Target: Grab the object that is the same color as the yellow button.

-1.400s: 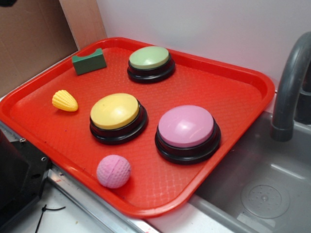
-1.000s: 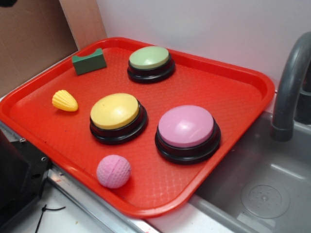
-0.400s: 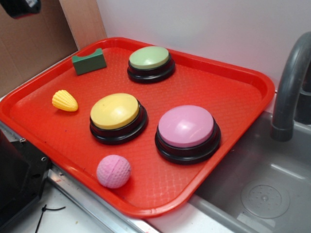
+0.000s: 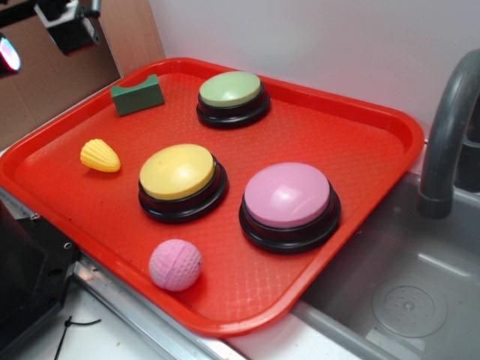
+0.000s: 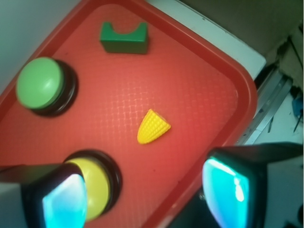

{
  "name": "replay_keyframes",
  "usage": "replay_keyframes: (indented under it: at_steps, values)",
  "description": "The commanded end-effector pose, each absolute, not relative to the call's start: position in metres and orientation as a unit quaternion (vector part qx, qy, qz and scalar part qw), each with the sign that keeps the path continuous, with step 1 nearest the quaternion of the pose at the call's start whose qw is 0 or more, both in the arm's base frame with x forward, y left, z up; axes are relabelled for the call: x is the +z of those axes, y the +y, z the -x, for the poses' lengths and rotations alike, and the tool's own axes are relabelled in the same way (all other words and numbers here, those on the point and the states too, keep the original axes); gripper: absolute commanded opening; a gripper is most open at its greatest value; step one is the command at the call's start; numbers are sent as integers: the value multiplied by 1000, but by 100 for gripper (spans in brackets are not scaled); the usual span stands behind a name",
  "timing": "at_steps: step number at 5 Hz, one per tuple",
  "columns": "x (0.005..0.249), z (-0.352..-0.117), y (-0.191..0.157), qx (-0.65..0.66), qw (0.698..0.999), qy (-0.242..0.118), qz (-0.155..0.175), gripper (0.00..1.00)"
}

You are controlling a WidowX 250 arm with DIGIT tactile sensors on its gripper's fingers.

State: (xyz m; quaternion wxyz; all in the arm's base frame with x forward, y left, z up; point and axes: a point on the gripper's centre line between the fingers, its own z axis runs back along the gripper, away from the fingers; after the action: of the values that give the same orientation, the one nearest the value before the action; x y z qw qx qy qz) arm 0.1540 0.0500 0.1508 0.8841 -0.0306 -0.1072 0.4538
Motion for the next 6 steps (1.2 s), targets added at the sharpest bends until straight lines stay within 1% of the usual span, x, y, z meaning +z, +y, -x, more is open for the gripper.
replay_keyframes:
  at_steps: [1, 2, 3, 4, 5, 6]
  values:
    - [101, -166, 69, 587, 800, -127, 3, 100]
    - [74, -172, 74, 620, 776, -116, -10, 100]
    - [58, -171, 72, 633, 766, -105, -31, 100]
    - [47, -167, 72, 645, 758, -90, -33, 100]
    - [39, -168, 70, 649, 755, -88, -40, 100]
    - [33, -167, 73, 662, 744, -79, -31, 100]
